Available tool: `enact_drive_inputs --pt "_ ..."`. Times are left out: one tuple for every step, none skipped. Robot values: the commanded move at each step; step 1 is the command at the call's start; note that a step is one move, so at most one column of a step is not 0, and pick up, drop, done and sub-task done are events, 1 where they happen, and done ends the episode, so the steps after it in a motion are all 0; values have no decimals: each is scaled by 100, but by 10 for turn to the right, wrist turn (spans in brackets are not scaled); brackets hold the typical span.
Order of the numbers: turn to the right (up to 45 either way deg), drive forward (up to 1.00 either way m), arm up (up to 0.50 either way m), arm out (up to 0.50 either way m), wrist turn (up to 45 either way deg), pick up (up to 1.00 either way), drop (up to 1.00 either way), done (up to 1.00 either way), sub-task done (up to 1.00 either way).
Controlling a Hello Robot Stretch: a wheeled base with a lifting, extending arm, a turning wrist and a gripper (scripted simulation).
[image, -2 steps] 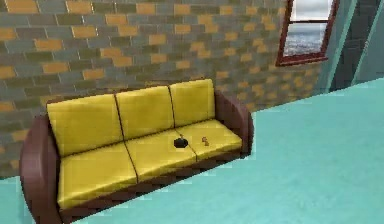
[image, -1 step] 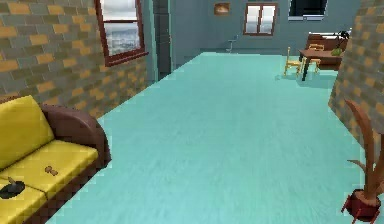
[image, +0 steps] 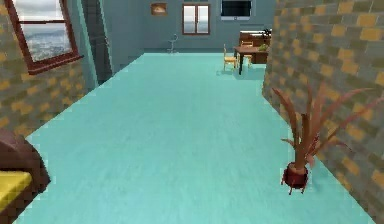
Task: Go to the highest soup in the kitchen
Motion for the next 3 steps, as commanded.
enact_drive_inputs --pt "0 100 0 0 0 0 0 0 0" --pt "0 80 0 0 0 0 0 0 0" --pt "180 0 0 0 0 0 0 0 0"
